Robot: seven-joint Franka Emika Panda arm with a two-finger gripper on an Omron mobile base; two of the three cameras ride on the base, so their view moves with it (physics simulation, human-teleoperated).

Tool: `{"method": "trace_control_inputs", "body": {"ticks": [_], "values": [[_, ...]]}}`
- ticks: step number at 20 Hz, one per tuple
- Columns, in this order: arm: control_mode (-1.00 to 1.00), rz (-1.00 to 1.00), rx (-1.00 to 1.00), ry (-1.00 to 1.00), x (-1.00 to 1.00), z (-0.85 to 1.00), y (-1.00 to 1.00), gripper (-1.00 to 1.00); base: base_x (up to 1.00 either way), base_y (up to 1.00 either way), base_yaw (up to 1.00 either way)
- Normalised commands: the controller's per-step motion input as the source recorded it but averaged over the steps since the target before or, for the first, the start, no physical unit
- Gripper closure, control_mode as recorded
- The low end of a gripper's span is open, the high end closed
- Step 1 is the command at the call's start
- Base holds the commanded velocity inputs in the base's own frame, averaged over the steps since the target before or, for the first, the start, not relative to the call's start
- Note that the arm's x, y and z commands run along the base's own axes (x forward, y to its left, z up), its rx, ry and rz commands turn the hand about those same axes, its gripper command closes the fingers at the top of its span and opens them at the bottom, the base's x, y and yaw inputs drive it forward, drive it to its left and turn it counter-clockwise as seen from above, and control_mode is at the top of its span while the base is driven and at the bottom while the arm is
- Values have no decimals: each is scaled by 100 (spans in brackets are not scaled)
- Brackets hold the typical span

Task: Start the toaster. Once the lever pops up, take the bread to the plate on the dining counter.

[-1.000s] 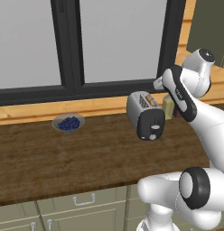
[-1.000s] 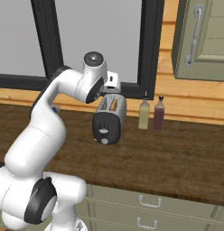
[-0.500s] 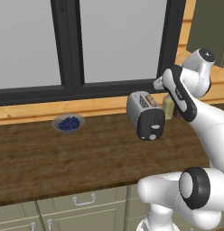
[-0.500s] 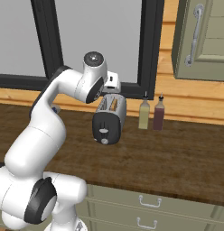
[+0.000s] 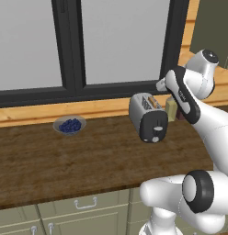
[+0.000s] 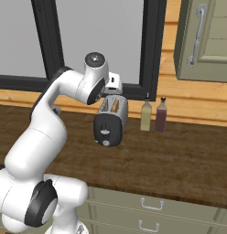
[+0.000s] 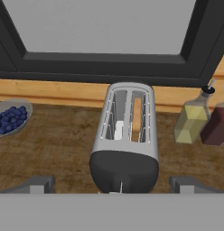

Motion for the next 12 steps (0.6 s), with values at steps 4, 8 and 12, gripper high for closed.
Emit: {"method": "trace_control_inputs", "body": {"ticks": [4,8,12], "values": [[-100,0,0,0,0,0,0,-100,0,0,0],[-100,0,0,0,0,0,0,-100,0,0,0],[-100,0,0,0,0,0,0,-100,0,0,0]]}}
